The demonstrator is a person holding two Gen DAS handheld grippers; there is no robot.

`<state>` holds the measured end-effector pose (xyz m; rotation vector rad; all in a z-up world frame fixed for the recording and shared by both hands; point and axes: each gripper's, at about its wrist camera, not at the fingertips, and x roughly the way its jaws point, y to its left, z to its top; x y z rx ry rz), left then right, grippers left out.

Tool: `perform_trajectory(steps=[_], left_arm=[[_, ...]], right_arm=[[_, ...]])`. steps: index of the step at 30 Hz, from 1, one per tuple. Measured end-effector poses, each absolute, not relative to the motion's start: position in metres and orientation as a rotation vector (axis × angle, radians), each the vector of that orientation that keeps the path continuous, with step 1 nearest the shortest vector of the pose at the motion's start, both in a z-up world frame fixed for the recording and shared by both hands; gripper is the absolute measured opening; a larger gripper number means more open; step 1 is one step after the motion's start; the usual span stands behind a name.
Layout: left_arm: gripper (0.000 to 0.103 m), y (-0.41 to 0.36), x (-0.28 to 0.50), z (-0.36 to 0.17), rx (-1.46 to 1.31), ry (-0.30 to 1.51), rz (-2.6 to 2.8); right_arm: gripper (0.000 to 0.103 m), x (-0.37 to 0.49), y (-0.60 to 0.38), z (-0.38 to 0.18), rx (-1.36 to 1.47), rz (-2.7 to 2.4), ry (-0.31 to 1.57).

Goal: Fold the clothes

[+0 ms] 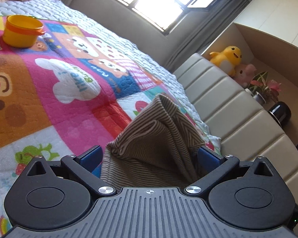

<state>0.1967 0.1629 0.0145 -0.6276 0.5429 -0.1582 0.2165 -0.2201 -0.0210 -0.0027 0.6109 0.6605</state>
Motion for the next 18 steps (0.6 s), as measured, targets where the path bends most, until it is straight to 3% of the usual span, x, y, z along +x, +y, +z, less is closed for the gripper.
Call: perform_trajectory(steps=[7,13,16,18], left_arm=[[0.103,0.12,0.219,0.044,-0.43,0.519,-0.14],[0.103,0.093,0.245,0.009,-0.42,0.604,-0.156],[0.103,0.087,0.259,-0.012,-0.385,0.662,-0.147],[0.103,0.091,0.272,-0.015,-0.364,0.661,-0.144]], right_arm=[[0.001,0.193,-0.267,-0.023,0.026,0.585,0.579],[0.005,0.209,-0.277,-0.017,0.044,0.535,0.55],[0.013,0.23,-0.269,-0.011,0.042,0.536,0.539],[0.025,0.251,-0.262,-0.003,0.05,0.54,0.525]])
